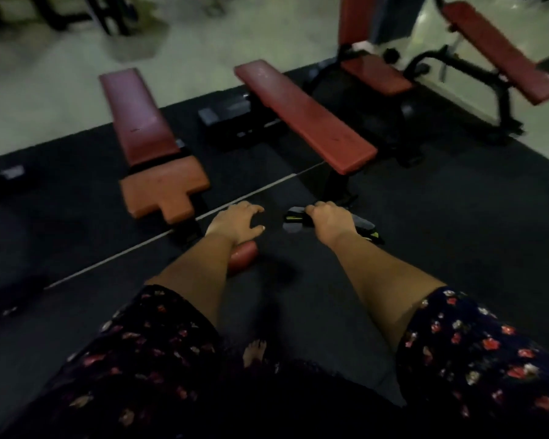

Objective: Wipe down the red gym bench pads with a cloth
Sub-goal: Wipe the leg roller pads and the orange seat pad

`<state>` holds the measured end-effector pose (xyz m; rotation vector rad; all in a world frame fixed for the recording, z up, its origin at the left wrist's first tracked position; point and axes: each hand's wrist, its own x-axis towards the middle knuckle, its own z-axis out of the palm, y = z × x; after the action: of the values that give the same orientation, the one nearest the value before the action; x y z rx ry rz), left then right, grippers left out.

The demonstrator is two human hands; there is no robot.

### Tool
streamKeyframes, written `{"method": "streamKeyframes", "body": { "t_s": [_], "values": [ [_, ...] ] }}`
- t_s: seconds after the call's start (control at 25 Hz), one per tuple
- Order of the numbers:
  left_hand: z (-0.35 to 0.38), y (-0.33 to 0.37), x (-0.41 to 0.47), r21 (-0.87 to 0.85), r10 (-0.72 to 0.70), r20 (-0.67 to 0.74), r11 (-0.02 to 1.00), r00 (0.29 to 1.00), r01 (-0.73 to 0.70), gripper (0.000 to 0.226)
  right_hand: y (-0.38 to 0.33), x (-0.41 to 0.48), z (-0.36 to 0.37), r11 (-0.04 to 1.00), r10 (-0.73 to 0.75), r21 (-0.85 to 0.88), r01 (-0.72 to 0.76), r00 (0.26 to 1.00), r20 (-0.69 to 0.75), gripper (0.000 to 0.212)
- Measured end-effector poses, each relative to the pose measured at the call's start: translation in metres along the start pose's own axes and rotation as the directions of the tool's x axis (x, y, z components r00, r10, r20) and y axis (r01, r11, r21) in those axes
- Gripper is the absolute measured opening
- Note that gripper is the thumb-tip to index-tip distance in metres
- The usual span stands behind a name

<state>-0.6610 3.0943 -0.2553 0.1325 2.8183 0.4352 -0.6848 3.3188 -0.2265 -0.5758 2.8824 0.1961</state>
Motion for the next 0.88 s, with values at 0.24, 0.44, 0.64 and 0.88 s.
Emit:
{"method": "streamKeyframes", "body": {
  "t_s": [0.24,0.44,0.64,0.88],
  "values": [
    [0.029,-0.034,-0.136,-0.126,-0.314,-0.105,0.945,0.944,0.3,0.057,-0.06,-0.036,0.007,0.959,-0.28,-0.04,0.279,0.959,-0.032,0.035],
    [0.039,-0.051,-0.191,-0.125,-0.464,-0.095,0.883,0.881,0.452,0.058,-0.115,-0.045,-0.001,0.907,-0.419,-0.048,0.418,0.908,-0.007,0.034],
    [0.042,-0.103,-0.186,-0.113,-0.508,-0.118,0.861,0.853,0.496,0.056,-0.159,0.001,0.018,0.9,-0.415,-0.16,0.406,0.909,-0.03,0.032],
    [0.029,-0.181,-0.126,-0.123,-0.441,-0.166,0.897,0.882,0.425,0.054,-0.199,0.088,0.029,0.902,-0.393,-0.217,0.372,0.917,-0.062,0.036]
  ]
}}
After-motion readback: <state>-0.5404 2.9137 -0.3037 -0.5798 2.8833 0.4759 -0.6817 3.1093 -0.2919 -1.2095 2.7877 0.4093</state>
